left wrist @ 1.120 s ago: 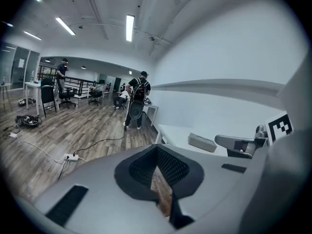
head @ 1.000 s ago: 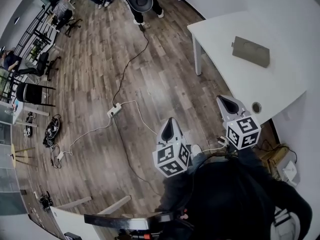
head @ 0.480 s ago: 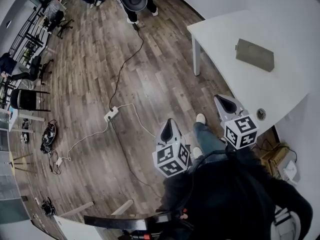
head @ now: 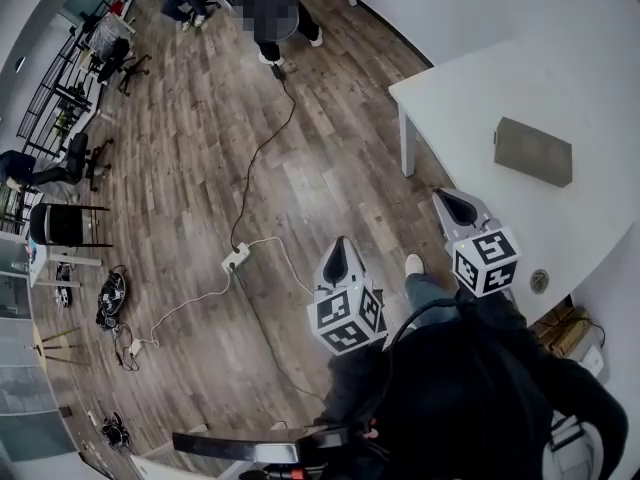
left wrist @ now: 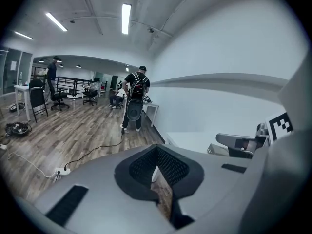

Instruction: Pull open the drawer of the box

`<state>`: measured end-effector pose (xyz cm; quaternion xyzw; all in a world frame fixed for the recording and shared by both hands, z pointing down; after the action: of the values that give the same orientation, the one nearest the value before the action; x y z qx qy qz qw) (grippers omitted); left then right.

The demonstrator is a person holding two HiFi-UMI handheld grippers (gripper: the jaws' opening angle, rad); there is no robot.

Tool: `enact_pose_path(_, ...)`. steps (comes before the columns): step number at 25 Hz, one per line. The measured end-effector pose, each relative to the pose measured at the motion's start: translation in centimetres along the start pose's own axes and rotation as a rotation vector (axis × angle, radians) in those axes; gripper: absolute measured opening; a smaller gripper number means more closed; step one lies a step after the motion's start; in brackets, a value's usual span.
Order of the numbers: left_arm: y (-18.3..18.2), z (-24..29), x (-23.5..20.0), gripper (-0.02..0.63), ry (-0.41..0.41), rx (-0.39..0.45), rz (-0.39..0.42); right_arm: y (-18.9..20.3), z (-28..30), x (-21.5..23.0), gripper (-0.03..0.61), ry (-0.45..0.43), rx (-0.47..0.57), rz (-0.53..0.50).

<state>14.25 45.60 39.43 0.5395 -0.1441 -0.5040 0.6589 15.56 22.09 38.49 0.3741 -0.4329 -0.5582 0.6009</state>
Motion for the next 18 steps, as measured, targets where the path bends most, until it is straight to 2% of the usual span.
enact_pose_path(8, -4.6, 9.4, -0.7, -0.003, 0.015, -0.017, -0.002, -3.8, 8.8, 3.6, -0.006, -0.005, -0.011, -0.001)
enact_pose_path(12, -6.6, 13.8, -0.2, -0.003, 0.065, -0.023, 0.013, -5.2, 11.1, 5.4, -0.006, 0.019, -0.003, 0.004)
enact_pose_path(15, -7.1, 17.8, 1.6, -0.003, 0.096, -0.028, 0.027, -5.5, 12.9, 8.5, -0.006, 0.035, -0.002, 0.011)
enact_pose_path(18, -7.1, 21.6, 3.2, -0.003, 0.153, -0.068, 0.048, -5.1, 13.7, 11.5, -0.007, 0.097, -0.010, 0.042)
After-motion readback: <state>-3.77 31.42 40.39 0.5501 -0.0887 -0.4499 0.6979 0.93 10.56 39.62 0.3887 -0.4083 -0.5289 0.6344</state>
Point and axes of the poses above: the fingertips, and each gripper's own axes: z forward along the fingers, x to its right, y out of its underside, the point moved 7 cm from there along -z, backward along the fingers, and after that the axes turned 12 degrees about y, right-handed, at the moved point
